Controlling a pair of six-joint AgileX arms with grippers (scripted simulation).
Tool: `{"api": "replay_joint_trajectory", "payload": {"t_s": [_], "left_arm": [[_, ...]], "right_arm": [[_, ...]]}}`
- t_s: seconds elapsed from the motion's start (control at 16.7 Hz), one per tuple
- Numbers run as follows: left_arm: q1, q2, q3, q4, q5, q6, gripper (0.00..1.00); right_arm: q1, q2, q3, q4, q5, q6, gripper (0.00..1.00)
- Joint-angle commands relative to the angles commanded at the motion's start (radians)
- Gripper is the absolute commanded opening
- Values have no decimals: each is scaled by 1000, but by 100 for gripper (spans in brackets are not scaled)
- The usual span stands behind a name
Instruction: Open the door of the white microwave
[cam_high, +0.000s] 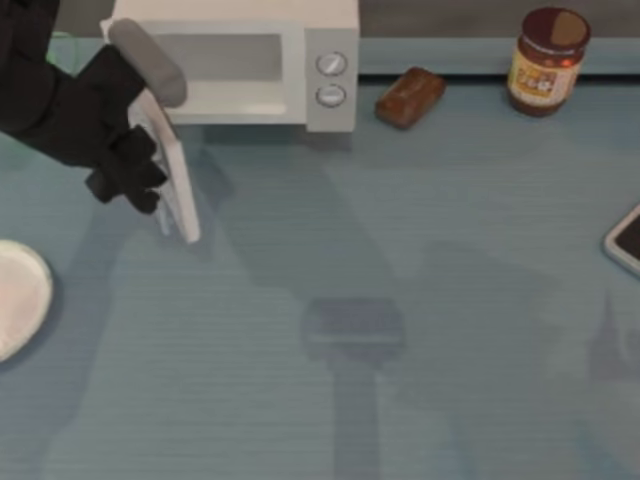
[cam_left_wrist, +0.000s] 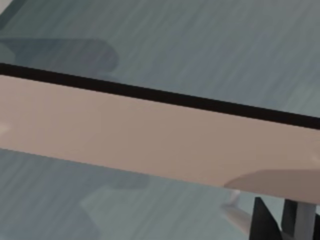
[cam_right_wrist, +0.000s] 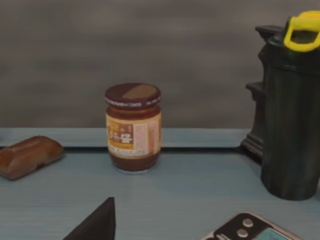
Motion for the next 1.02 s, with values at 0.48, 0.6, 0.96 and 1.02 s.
{"api": "replay_joint_trajectory", "payload": {"t_s": [0.48,0.6,0.96,1.02], "left_arm": [[71,8,18,-73,67,175,0],[71,8,18,-73,67,175,0],[71,8,18,-73,67,175,0],[71,8,18,-73,67,175,0]], "right_arm": [[0,0,0,0,0,0,100],[0,0,0,0,0,0,100],[0,0,0,0,0,0,100],[0,0,0,0,0,0,100]]}}
